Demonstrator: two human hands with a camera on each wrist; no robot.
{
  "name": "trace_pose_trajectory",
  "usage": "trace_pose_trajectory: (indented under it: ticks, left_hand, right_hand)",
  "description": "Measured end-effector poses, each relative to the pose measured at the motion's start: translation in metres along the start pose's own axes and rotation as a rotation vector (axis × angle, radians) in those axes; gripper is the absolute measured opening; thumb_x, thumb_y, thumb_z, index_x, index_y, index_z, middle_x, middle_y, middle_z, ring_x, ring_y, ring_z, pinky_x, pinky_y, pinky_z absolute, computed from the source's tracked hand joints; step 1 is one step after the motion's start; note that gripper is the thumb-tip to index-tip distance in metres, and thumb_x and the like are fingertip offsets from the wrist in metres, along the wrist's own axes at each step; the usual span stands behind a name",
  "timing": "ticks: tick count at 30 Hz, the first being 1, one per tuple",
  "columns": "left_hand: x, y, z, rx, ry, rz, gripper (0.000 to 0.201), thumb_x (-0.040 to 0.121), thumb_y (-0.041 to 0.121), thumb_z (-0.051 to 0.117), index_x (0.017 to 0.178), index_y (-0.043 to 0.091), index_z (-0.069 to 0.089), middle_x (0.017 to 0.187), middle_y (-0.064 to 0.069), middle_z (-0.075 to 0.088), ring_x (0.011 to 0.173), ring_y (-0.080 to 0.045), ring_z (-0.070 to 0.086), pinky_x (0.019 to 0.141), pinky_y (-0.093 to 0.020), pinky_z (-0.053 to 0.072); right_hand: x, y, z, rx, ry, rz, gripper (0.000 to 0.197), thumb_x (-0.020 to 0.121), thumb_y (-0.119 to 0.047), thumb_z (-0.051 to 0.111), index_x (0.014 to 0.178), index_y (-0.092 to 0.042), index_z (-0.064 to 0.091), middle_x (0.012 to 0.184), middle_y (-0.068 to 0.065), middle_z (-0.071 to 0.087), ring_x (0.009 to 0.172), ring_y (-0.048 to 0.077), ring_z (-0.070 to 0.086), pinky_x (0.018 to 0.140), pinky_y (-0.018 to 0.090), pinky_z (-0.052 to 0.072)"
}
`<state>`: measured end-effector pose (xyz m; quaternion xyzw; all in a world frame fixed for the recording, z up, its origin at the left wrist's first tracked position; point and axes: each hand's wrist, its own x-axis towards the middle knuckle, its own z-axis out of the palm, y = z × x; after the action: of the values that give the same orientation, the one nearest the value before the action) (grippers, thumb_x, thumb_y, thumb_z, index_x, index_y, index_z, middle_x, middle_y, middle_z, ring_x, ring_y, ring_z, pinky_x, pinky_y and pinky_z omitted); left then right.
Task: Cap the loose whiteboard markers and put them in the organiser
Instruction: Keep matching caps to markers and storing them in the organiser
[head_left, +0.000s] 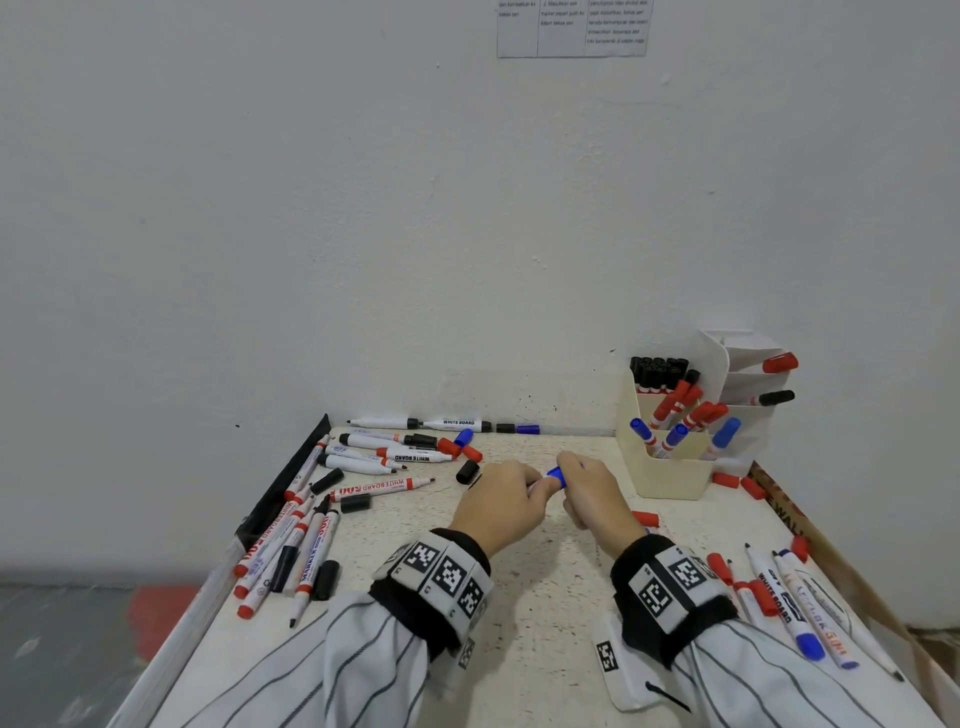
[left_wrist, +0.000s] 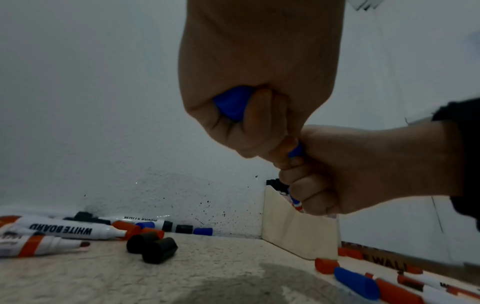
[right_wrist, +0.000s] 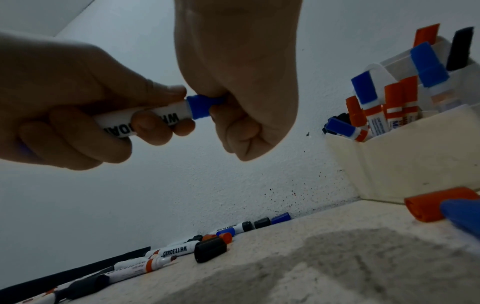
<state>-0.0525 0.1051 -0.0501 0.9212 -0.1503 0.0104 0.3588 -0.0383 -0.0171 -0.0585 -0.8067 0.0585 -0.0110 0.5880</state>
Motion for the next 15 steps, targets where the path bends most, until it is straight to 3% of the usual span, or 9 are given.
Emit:
trace_pose_trajectory:
  ticks: [2,4,6,8,10,12,15]
  left_hand:
    - [-0.0002,0.0020,-0.0015,-0.109,-0.009,-0.027,0.043,0.095,0.032,0.048,0.055,0.015,0.051,0.052,-0.002,0.041,0.045,-0.013,0.032,0.054,-0.026,0.032]
    - [-0.0024,0.0052,-0.0049,-0.225,-0.041,-0.062,0.038,0.096,0.034,0.047,0.066,0.013,0.059,0.061,-0.005,0.048,0.043,-0.012,0.032,0.044,-0.021,0.032]
    - [-0.0051,0.0075,-0.0073,-0.357,-0.091,-0.133,0.034,0.097,0.036,0.045,0.078,0.013,0.062,0.064,0.000,0.049,0.039,-0.010,0.031,0.036,-0.015,0.026]
    - [-0.0063,0.0098,-0.0074,-0.426,-0.102,-0.170,0.034,0.097,0.036,0.045,0.082,0.012,0.064,0.063,0.002,0.050,0.039,-0.009,0.031,0.036,-0.015,0.025]
    - [-0.0052,0.0110,-0.0048,-0.327,-0.043,-0.122,0.034,0.096,0.035,0.046,0.081,0.011,0.066,0.060,0.001,0.049,0.043,-0.011,0.034,0.043,-0.020,0.032]
    - [-0.0037,0.0100,-0.0019,-0.125,0.007,-0.053,0.037,0.095,0.034,0.048,0.066,0.014,0.059,0.053,0.002,0.041,0.047,-0.013,0.034,0.053,-0.024,0.032]
    - [-0.0029,0.0097,0.0000,0.064,0.013,-0.025,0.046,0.095,0.035,0.047,0.053,0.018,0.039,0.050,0.003,0.034,0.045,-0.012,0.032,0.049,-0.024,0.028]
  right_hand:
    - [0.0007,-0.0023,-0.0013,-0.001,-0.013,-0.026,0.033,0.092,-0.013,0.035,0.059,-0.015,0.034,0.055,0.001,0.031,0.049,0.013,0.025,0.048,0.026,0.020]
    - [0.0011,-0.0040,-0.0028,-0.018,-0.019,-0.050,0.034,0.093,-0.013,0.035,0.060,-0.014,0.035,0.057,0.002,0.033,0.051,0.013,0.027,0.050,0.026,0.021]
    - [0.0014,-0.0047,-0.0040,-0.018,-0.036,-0.078,0.033,0.094,-0.013,0.034,0.061,-0.014,0.036,0.059,0.004,0.034,0.052,0.013,0.027,0.050,0.026,0.022]
    - [0.0018,-0.0064,-0.0052,-0.011,-0.048,-0.099,0.033,0.094,-0.013,0.034,0.062,-0.014,0.036,0.060,0.004,0.034,0.053,0.012,0.027,0.050,0.026,0.022]
    - [0.0023,-0.0078,-0.0063,-0.031,-0.042,-0.108,0.034,0.093,-0.013,0.035,0.060,-0.015,0.034,0.058,0.003,0.032,0.052,0.013,0.026,0.050,0.026,0.021]
    - [0.0020,-0.0070,-0.0076,-0.058,-0.043,-0.091,0.035,0.093,-0.013,0.034,0.057,-0.015,0.033,0.055,0.001,0.031,0.050,0.013,0.025,0.050,0.026,0.020]
    - [0.0012,-0.0050,-0.0087,-0.069,-0.064,-0.032,0.034,0.093,-0.015,0.033,0.059,-0.015,0.034,0.054,0.000,0.029,0.047,0.012,0.024,0.046,0.026,0.020]
